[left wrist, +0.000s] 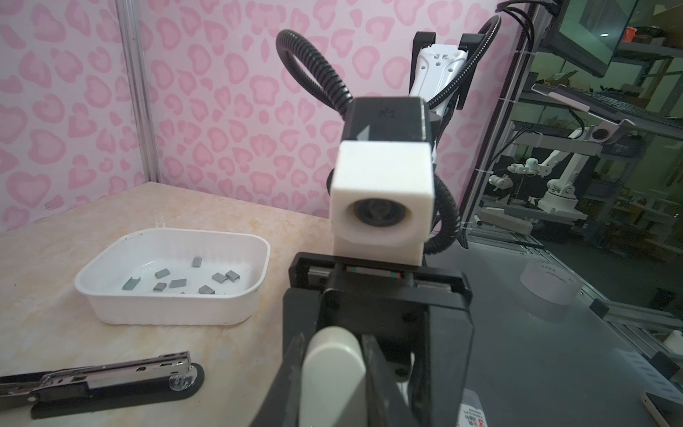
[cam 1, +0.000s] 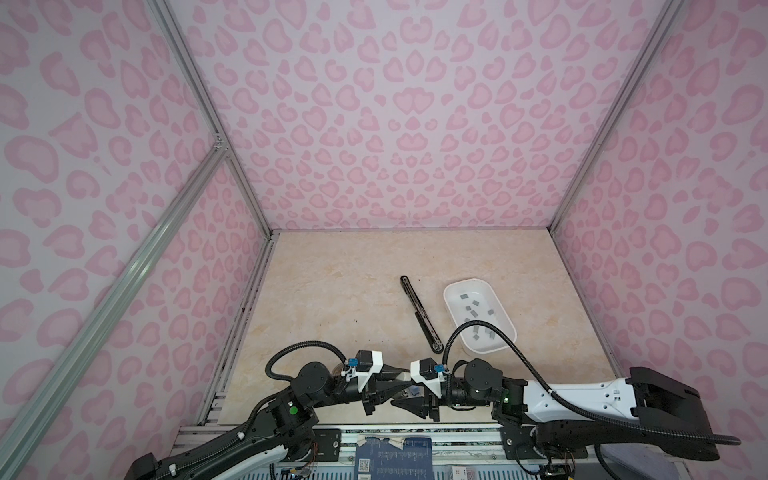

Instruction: Load the staples into the stapler

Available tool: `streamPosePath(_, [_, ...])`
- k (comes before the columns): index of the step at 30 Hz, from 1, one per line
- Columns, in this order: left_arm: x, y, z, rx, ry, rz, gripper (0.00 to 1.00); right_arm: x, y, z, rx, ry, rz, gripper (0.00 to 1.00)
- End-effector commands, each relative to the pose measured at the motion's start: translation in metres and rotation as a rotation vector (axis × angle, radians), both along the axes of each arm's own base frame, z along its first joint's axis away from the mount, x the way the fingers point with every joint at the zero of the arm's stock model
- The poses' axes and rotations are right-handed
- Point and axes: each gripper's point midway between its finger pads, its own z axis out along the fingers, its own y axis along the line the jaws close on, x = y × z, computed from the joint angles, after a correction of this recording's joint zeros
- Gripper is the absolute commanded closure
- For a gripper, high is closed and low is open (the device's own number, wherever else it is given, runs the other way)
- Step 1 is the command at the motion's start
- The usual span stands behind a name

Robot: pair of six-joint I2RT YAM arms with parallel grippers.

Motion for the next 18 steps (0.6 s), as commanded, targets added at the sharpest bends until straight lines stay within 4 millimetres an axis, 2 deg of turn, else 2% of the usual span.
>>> streamPosePath(1, [-0.002, 0.001, 0.018, -0.055, -0.050, -0.007, 0.96, -0.001, 0.003, 0.008, 0.031, -0.001, 0.012, 0.56])
streamPosePath(7, [-0.003, 0.003, 0.019, -0.064, -0.053, -0.004, 0.96, 0.002, 0.004, 0.005, 0.023, 0.004, -0.004, 0.62])
streamPosePath(16, [0.000, 0.005, 0.021, -0.070, -0.047, 0.017, 0.96, 0.012, 0.001, 0.005, 0.018, 0.015, -0.064, 0.80])
streamPosePath(17, [0.002, 0.005, 0.021, -0.066, -0.042, 0.031, 0.89, 0.015, 0.000, 0.005, 0.014, 0.020, -0.086, 0.81])
streamPosePath(18, [0.005, 0.006, 0.021, -0.066, -0.037, 0.047, 0.78, 0.019, -0.001, 0.004, 0.007, 0.024, -0.108, 0.83])
